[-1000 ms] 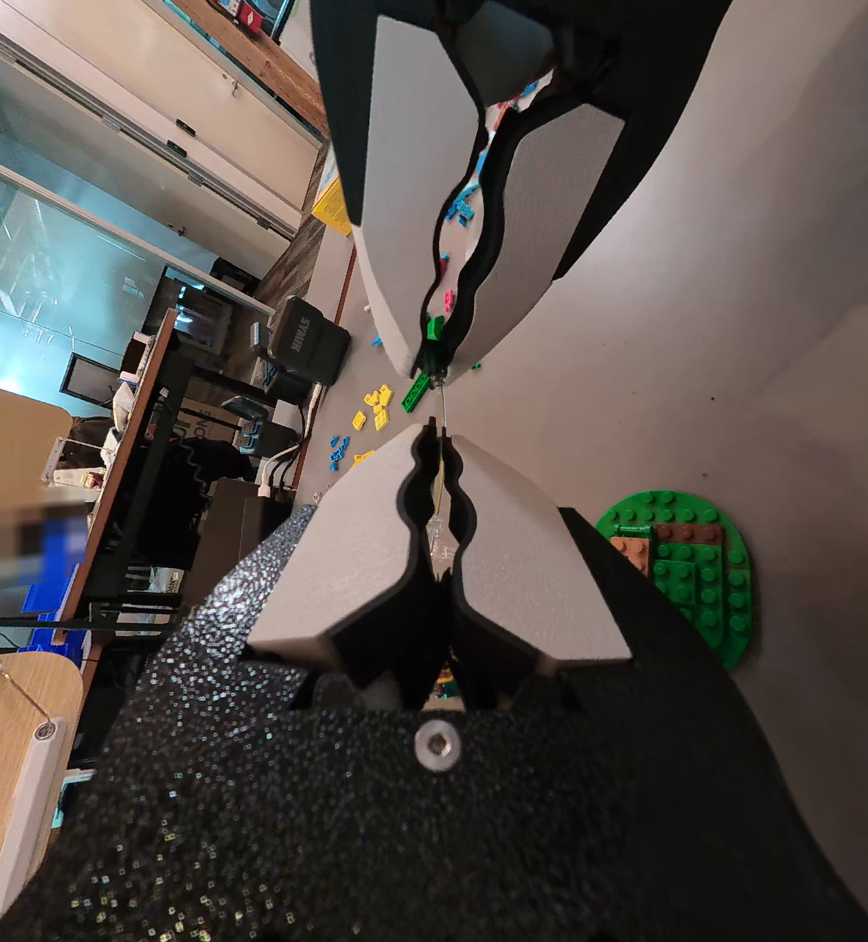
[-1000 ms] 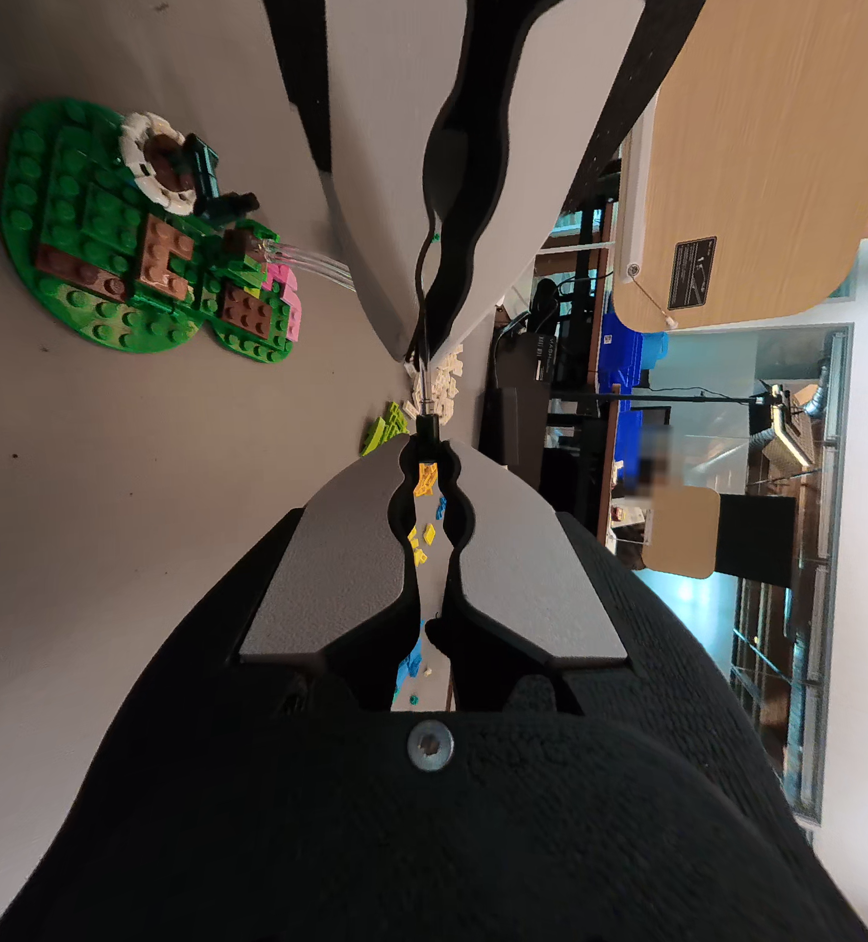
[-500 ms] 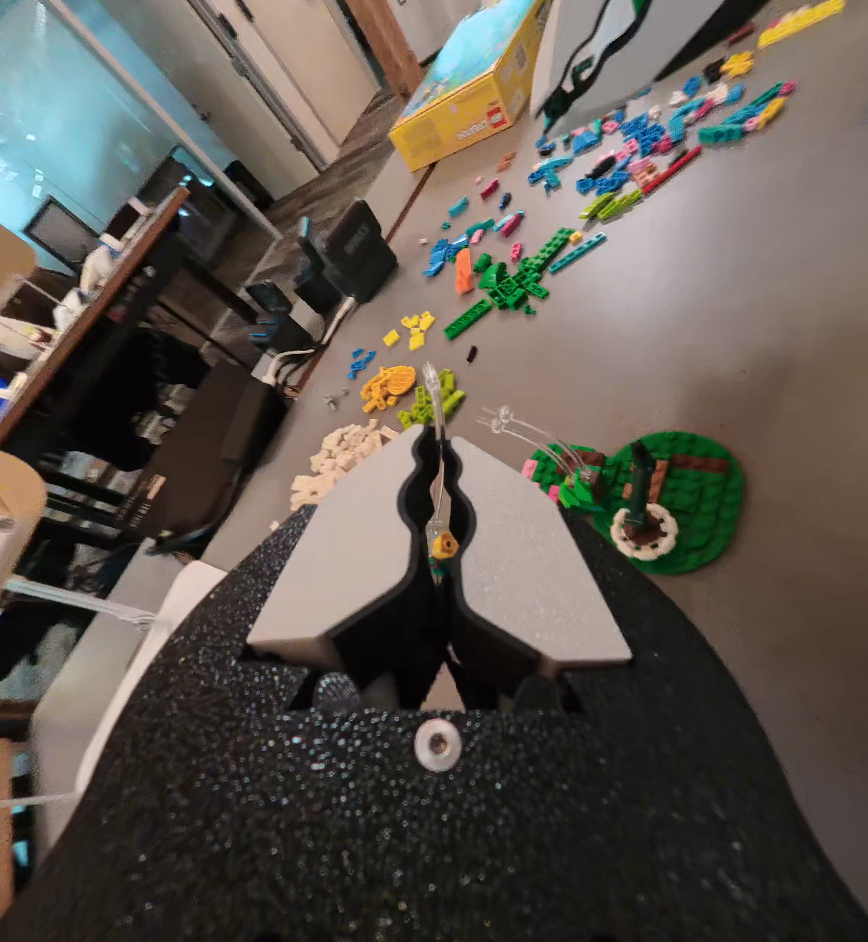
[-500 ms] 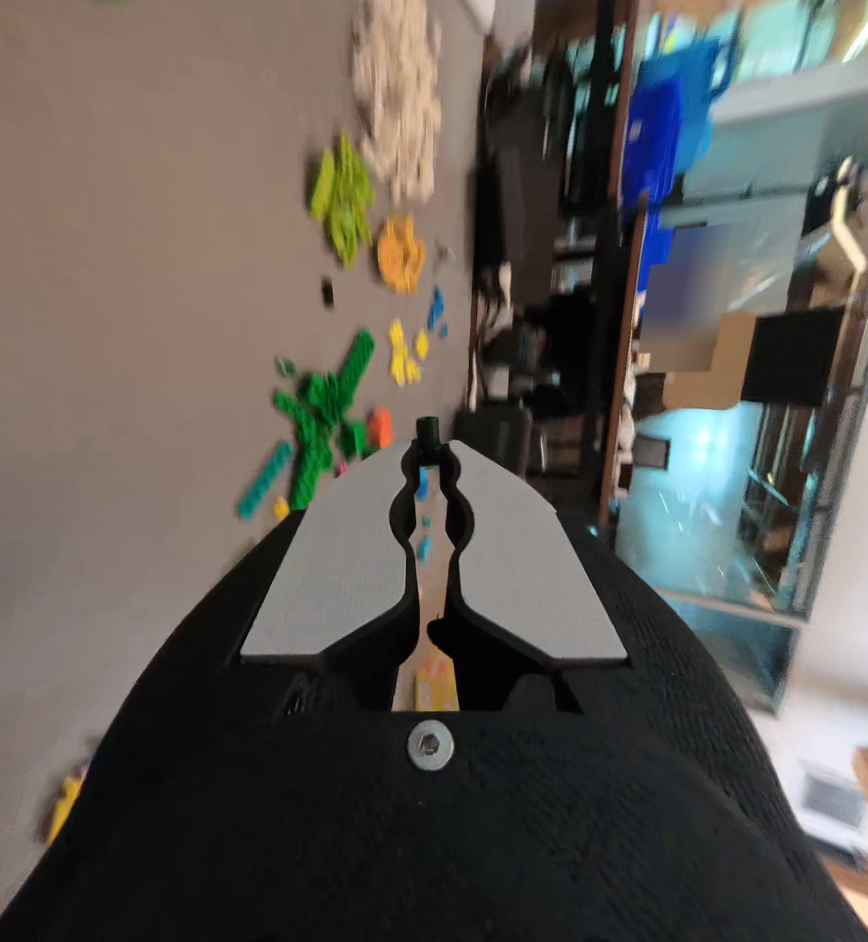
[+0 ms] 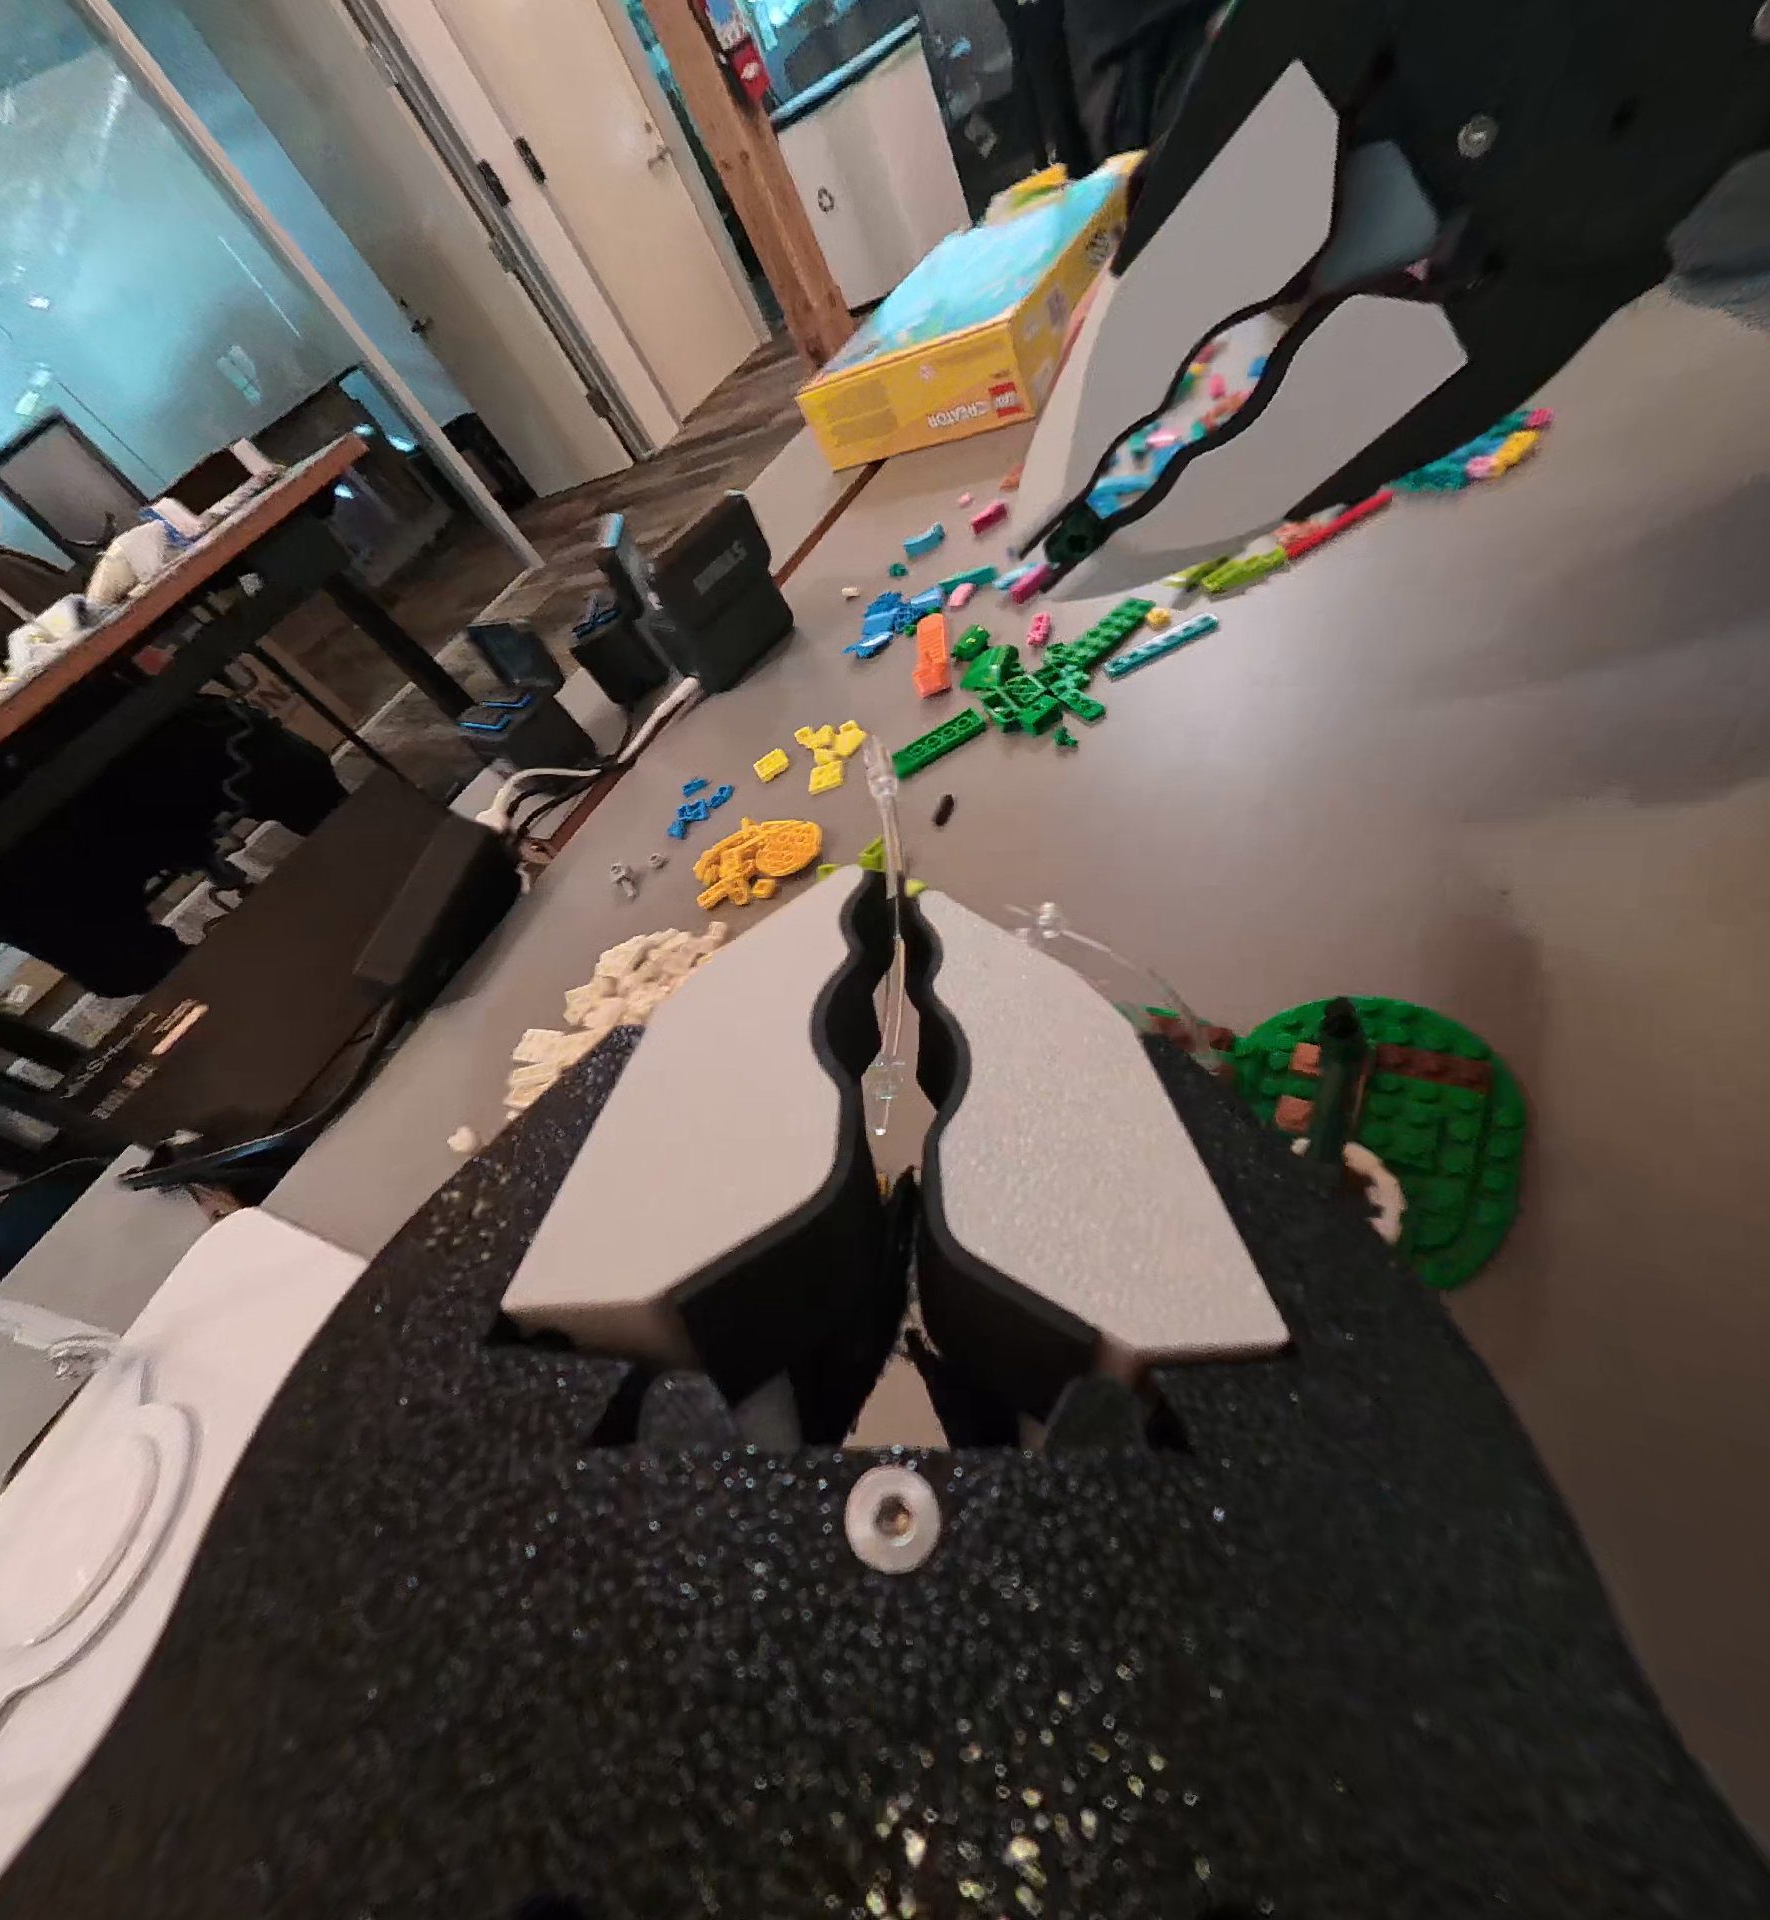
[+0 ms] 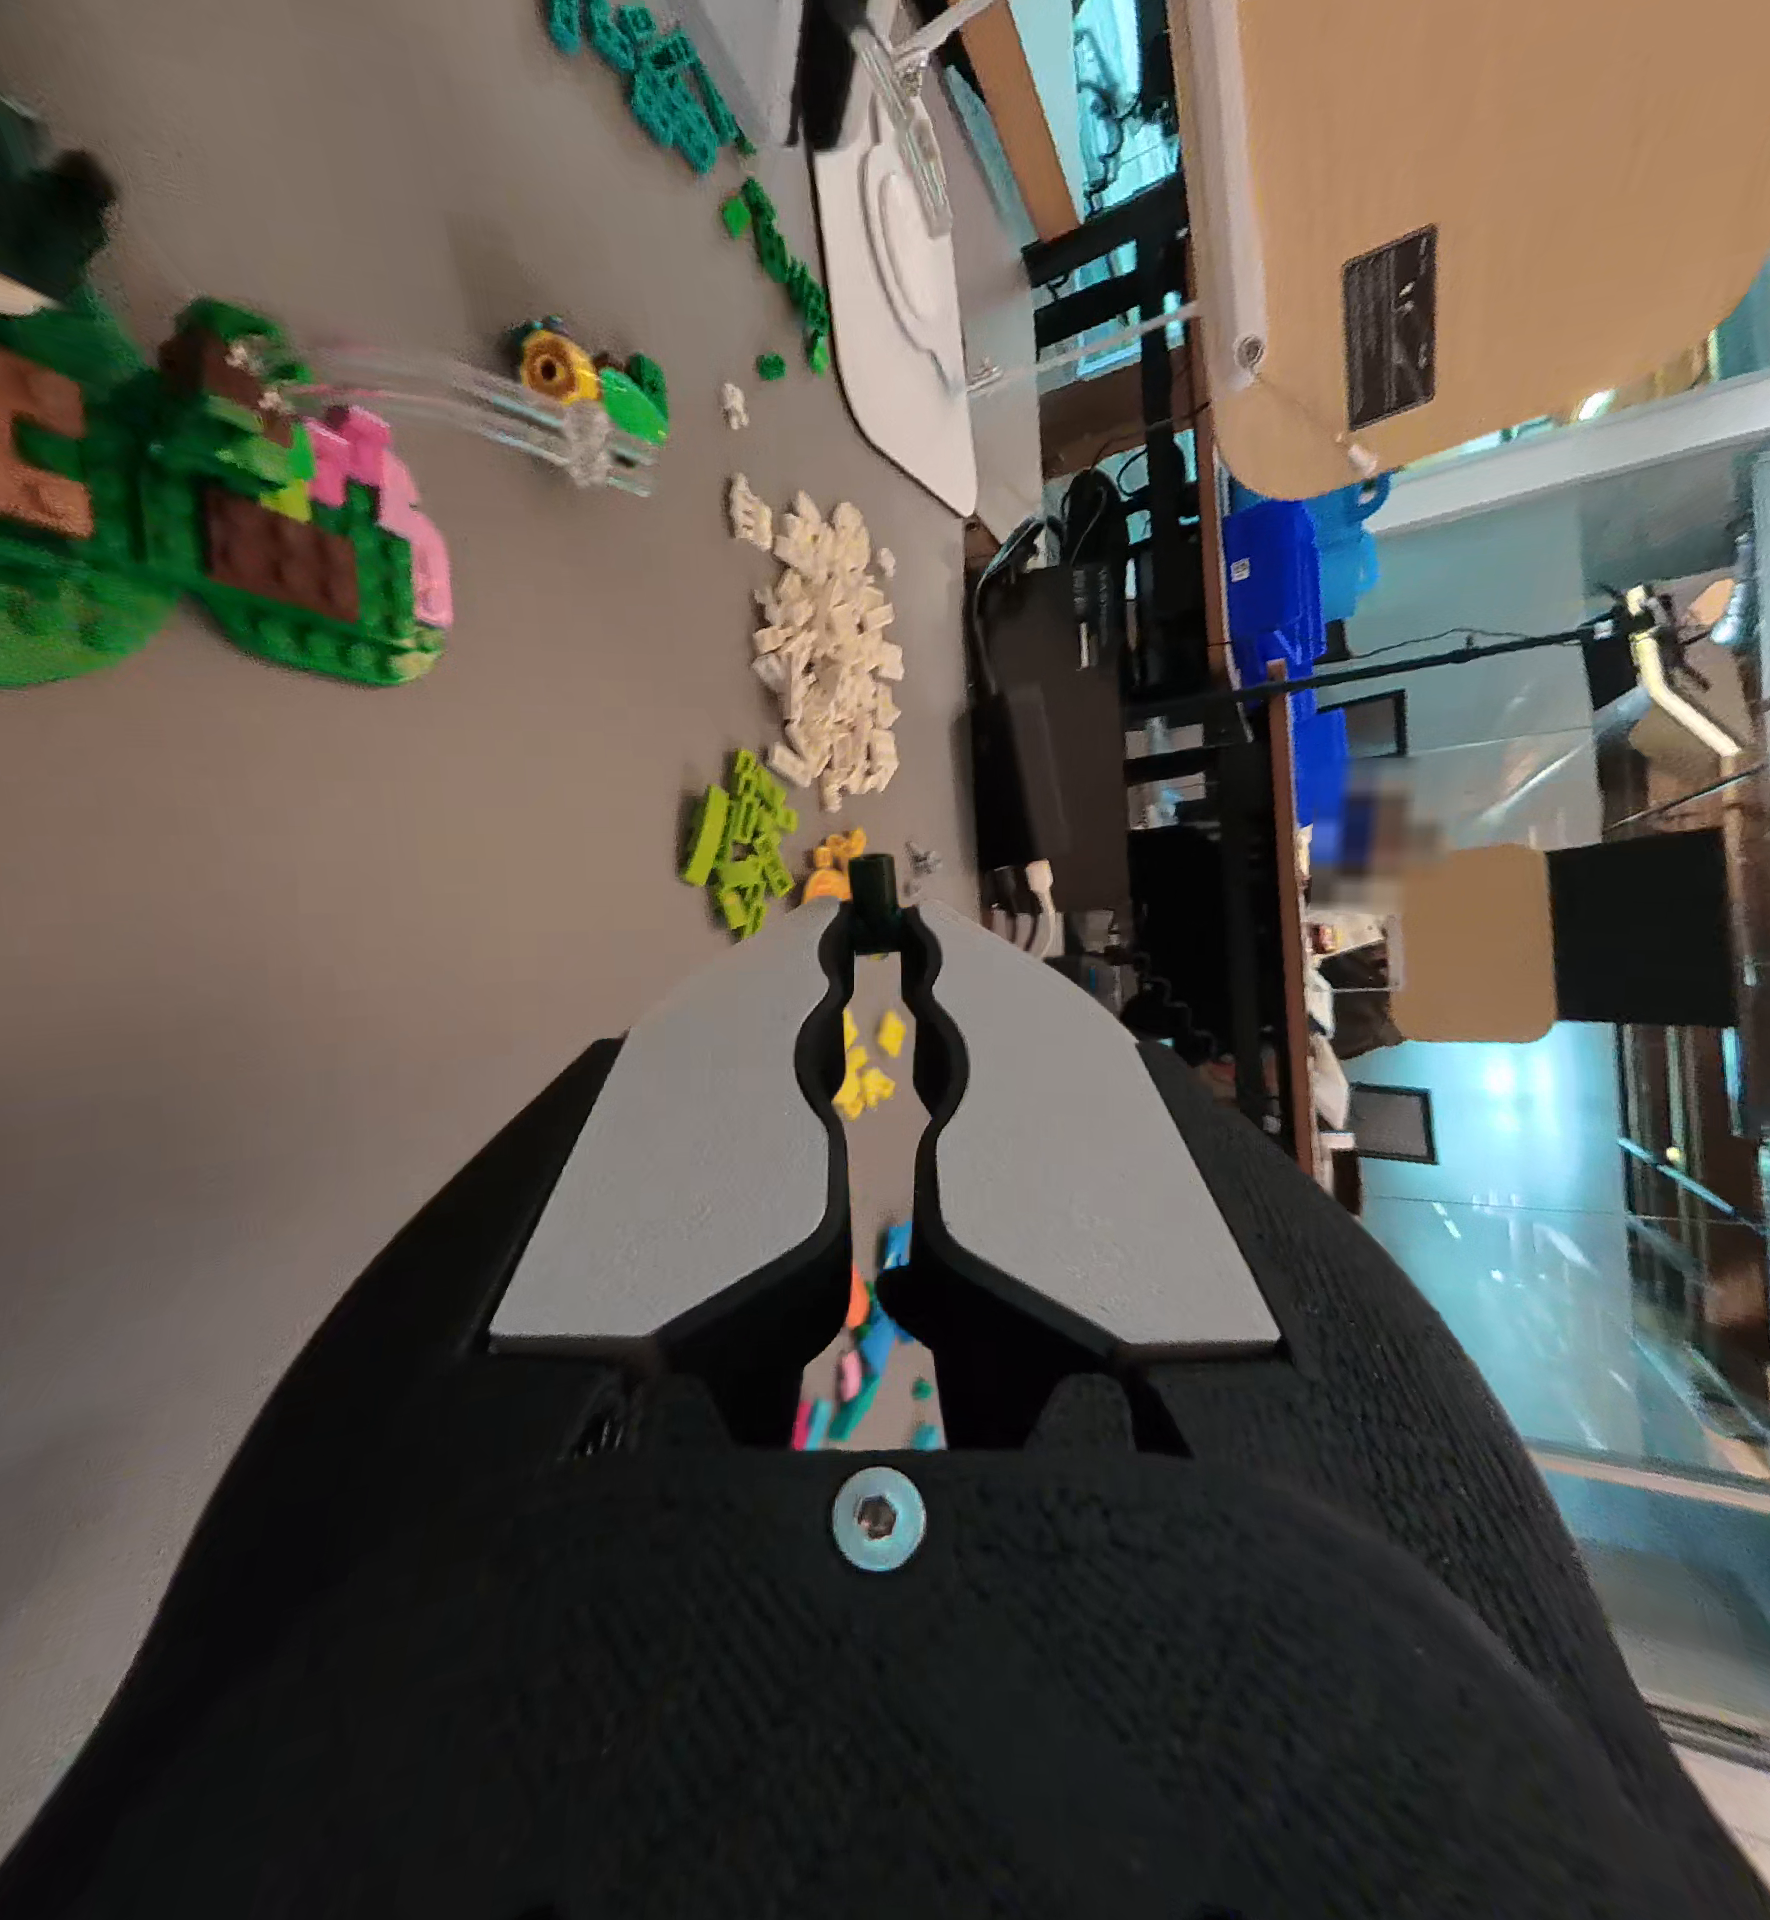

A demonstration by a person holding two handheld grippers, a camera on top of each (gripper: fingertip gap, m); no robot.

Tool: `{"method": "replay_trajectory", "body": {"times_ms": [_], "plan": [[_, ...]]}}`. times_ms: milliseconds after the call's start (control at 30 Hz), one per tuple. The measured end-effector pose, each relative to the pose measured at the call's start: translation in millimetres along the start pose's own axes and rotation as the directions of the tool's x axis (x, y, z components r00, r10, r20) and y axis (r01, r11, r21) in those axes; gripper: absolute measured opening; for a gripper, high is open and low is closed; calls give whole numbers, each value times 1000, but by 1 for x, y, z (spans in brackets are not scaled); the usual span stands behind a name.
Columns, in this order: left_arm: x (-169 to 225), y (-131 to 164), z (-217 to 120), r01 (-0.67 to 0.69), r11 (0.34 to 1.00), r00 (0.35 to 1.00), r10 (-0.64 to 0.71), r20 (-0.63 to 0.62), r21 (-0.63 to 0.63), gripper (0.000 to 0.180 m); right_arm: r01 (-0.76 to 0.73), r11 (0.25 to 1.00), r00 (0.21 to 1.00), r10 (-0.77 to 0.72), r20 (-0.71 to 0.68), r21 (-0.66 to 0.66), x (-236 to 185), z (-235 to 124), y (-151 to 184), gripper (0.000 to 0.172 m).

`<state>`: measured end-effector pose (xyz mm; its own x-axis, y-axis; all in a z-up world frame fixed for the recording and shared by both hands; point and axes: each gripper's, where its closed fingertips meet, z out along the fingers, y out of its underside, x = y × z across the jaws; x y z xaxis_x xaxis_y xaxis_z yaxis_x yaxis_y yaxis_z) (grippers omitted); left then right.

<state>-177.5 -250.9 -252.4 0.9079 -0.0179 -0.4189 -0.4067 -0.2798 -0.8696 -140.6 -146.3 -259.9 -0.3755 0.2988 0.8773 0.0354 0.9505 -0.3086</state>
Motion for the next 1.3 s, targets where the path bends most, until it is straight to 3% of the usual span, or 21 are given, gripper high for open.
{"method": "replay_trajectory", "body": {"times_ms": [33, 133, 267, 400, 533, 633, 867, 1133, 1300], "plan": [[-8, 1, -2, 0, 1000, 999, 0, 41, 15, 3, 21, 1000, 1000, -21, -6, 1, 4, 6, -3, 7], [-53, 9, -18, -2, 995, 961, -26, 277, 103, 3, 45, 998, 999, -46, 14, 53, 12, 33, -15, 7], [-109, 34, -63, -1, 977, 799, -128, 588, 214, 3, -71, 971, 986, 33, 164, 230, 14, 76, -40, 8], [-144, 40, -113, 54, 917, 638, -336, 692, 396, 3, -257, 923, 900, 120, 419, 287, 9, 113, -61, 8], [-164, 50, -148, 18, 902, 518, -377, 768, 431, 3, -360, 907, 725, 126, 678, 216, -7, 141, -79, 8], [-167, 53, -152, 16, 903, 505, -377, 776, 429, 4, -380, 916, 570, 121, 813, 130, -25, 153, -84, 8], [-161, 46, -143, -25, 923, 533, -313, 786, 385, 4, -321, 937, 506, 49, 861, 136, -39, 173, -100, 8], [-163, 46, -147, -11, 911, 524, -346, 778, 413, 4, -138, 981, 534, -39, 845, 133, -51, 194, -103, 8], [-163, 44, -150, -27, 911, 515, -340, 787, 411, 4, 35, 997, 697, -73, 714, 67, -38, 235, -100, 8]]}}
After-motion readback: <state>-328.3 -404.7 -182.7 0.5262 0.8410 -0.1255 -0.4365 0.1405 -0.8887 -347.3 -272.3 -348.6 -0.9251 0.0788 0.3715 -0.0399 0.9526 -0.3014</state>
